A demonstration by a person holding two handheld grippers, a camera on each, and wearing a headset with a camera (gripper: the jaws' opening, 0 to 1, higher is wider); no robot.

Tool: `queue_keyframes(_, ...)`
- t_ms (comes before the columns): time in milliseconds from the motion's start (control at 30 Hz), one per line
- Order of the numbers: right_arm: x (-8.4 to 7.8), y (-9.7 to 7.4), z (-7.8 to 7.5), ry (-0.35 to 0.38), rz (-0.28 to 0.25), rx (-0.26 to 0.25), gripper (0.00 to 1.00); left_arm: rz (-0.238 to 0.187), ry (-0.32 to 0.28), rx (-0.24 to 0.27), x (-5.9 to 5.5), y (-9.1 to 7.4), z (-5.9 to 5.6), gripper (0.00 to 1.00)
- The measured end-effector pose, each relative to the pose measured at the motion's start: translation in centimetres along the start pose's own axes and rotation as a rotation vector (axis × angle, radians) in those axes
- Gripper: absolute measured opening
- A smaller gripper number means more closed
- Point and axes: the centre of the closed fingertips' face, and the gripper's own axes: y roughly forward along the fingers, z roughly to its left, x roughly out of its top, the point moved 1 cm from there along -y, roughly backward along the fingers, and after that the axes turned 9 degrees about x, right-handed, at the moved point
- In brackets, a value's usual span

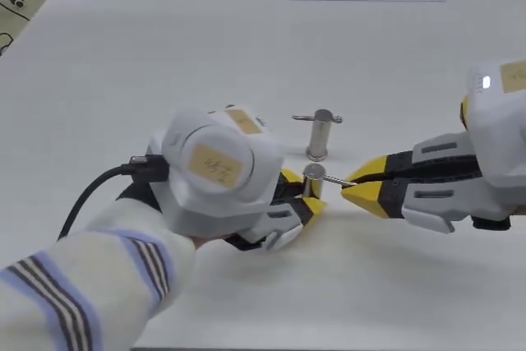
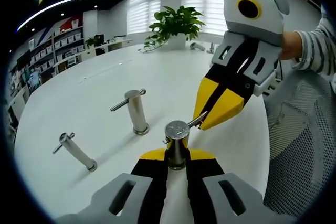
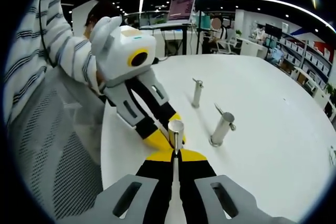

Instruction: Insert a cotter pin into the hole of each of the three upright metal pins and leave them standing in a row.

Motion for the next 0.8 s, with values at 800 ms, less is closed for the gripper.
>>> queue_keyframes(800, 0.2, -0.3, 0.1, 0.009, -0.022, -0.001, 0.05, -0.004, 0.018, 0.005, 0.0, 0.1, -0.1, 0.11)
